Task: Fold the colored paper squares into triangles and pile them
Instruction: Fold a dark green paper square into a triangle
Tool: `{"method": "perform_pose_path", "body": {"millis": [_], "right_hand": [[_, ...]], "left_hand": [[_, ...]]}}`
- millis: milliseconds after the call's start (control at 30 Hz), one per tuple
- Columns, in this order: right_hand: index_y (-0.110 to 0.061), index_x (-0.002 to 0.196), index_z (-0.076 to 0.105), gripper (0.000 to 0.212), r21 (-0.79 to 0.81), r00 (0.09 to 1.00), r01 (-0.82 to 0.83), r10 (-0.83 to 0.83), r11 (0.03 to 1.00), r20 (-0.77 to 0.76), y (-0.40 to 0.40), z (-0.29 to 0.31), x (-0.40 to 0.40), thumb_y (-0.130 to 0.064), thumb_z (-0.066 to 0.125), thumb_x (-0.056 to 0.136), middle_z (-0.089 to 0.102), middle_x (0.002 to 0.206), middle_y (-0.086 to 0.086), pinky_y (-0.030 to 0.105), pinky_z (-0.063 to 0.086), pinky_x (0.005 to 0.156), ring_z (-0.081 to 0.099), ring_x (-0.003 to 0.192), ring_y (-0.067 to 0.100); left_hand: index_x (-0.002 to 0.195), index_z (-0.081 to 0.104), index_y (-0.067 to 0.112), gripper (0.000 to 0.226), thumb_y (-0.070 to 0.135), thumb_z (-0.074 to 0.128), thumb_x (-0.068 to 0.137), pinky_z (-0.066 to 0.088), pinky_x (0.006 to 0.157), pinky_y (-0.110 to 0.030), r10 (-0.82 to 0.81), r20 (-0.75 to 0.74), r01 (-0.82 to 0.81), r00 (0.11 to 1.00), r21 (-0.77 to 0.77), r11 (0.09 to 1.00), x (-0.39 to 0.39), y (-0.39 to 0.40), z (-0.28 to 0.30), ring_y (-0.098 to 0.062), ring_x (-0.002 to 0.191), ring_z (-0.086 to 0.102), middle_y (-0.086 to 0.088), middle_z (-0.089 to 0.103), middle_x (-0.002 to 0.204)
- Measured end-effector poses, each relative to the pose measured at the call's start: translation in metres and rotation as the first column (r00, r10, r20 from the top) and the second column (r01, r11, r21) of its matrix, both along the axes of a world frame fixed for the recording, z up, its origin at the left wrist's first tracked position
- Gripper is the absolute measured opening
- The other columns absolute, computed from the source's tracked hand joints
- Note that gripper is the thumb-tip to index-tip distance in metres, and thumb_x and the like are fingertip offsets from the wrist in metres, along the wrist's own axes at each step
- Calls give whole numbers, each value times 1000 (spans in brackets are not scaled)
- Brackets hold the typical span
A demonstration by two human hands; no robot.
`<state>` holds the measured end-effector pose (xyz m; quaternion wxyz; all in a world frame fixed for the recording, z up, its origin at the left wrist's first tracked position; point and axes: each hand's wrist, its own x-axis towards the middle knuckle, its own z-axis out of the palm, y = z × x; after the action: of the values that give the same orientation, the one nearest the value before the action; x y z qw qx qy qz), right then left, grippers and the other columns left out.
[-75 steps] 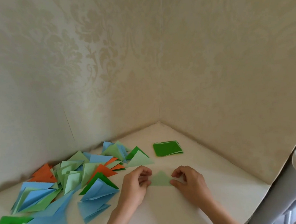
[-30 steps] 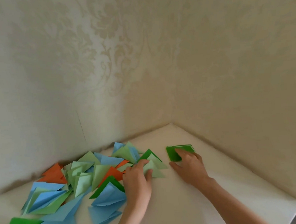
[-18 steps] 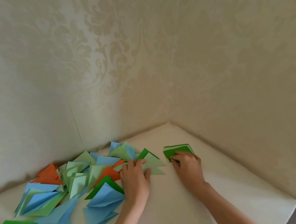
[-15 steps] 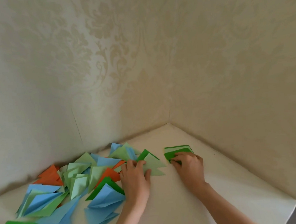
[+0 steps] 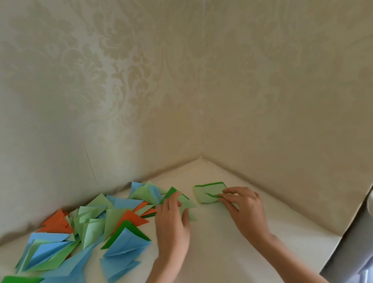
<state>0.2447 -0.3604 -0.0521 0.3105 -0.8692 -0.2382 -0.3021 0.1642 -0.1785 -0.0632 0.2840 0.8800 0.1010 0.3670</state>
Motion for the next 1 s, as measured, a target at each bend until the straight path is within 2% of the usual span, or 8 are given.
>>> {"method": "perform_pose_path", "body": {"millis": [133, 267, 467, 567, 633, 767, 900, 1000], "right_hand": [[-32, 86, 76, 21, -64, 999, -18, 20, 998, 36, -9, -7, -29, -42, 57, 85, 66, 89, -19, 31, 43, 70, 59, 83, 9], [-34, 86, 75, 13, -135, 998, -56, 53, 989, -27, -11, -25, -43, -36, 63, 81, 64, 87, -20, 26, 43, 67, 56, 81, 7], [-38, 86, 74, 27, -104, 987, -98, 83, 990, -136, -17, -38, -48, -51, 51, 81, 65, 84, -23, 21, 44, 66, 59, 81, 2], [-38, 89, 75, 21, -95, 970, -131, 108, 987, -220, -19, -36, -49, -49, 58, 81, 65, 87, -23, 7, 35, 73, 54, 82, -4], [-34, 86, 75, 17, -83, 960, -154, 130, 985, -247, -21, -34, -47, -44, 64, 78, 65, 86, -22, -1, 32, 72, 48, 80, -9], [-29, 84, 74, 11, -63, 939, -189, 162, 980, -303, -27, -31, -42, -38, 69, 82, 64, 88, -19, 6, 37, 72, 52, 81, -4], [-30, 84, 73, 9, -34, 928, -190, 168, 981, -334, -28, -29, -42, -37, 69, 83, 63, 85, -20, 14, 43, 72, 55, 82, -1], [-30, 84, 72, 4, -1, 920, -173, 161, 985, -358, -27, -25, -44, -34, 72, 81, 62, 81, -19, 11, 42, 68, 55, 79, -1]], "left_hand": [[113, 57, 21, 37, 5, 68, 82, 44, 81, -18, -203, 11, 203, 979, -71, 977, -13, -25, -6, -6, 91, 53, 12, 56, 98], [119, 54, 24, 38, 8, 60, 86, 35, 92, -7, -373, -73, 366, 925, -88, 926, -20, -43, -16, 2, 106, 48, 18, 51, 111], [117, 58, 22, 37, 7, 56, 83, 34, 92, -8, -400, -159, 395, 902, -64, 916, -15, -44, -24, -4, 107, 49, 15, 53, 111], [124, 54, 27, 39, 13, 54, 88, 40, 91, -15, -436, -216, 428, 874, -85, 900, -15, -43, -26, -4, 105, 53, 11, 59, 112], [121, 55, 29, 38, 13, 56, 87, 40, 88, -13, -426, -199, 415, 882, -99, 905, -14, -43, -27, -2, 100, 52, 13, 59, 106], [114, 58, 31, 34, 17, 63, 83, 36, 82, -6, -420, -204, 408, 884, -102, 907, -11, -43, -24, 1, 94, 52, 18, 58, 97], [109, 60, 33, 30, 19, 67, 84, 36, 78, -6, -410, -208, 392, 888, -125, 912, -6, -43, -22, 1, 90, 52, 21, 56, 90], [105, 61, 35, 26, 21, 68, 84, 36, 74, -8, -400, -202, 378, 894, -140, 915, -2, -46, -20, 3, 87, 50, 21, 58, 85]]}}
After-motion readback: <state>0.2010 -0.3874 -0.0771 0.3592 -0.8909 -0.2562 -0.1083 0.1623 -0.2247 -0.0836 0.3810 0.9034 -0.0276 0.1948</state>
